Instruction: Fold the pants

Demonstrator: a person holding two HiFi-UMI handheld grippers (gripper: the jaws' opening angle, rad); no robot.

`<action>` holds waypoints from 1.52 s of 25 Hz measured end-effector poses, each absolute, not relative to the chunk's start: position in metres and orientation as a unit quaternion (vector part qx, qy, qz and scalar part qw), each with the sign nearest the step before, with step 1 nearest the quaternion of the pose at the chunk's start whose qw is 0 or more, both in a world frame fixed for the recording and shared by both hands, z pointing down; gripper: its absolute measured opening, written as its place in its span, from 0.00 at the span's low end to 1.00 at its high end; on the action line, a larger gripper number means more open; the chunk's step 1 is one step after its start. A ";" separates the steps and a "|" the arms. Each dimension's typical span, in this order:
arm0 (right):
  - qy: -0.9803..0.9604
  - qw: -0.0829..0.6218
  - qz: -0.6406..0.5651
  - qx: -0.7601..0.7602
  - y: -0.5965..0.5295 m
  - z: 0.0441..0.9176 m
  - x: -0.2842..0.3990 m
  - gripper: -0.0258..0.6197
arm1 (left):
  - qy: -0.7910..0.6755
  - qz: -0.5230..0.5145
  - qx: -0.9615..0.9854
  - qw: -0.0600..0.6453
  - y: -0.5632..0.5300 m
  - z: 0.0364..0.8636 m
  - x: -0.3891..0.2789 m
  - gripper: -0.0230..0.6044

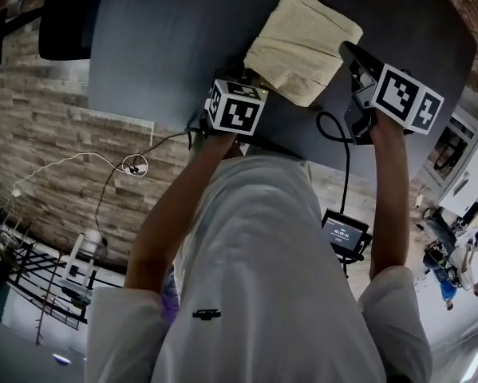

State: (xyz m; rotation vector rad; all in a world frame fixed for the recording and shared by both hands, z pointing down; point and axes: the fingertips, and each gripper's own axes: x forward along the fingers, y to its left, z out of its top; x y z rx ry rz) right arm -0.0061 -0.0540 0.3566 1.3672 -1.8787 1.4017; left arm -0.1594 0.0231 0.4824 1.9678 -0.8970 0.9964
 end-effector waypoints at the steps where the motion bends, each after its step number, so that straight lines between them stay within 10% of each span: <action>1: -0.673 0.207 0.507 0.498 -0.046 0.355 -0.006 0.06 | -0.343 0.393 0.773 0.361 0.026 0.480 -0.161 0.16; 38: -0.748 0.078 0.370 0.545 0.074 0.192 -0.002 0.05 | -0.323 0.228 0.898 0.192 0.060 0.184 -0.148 0.04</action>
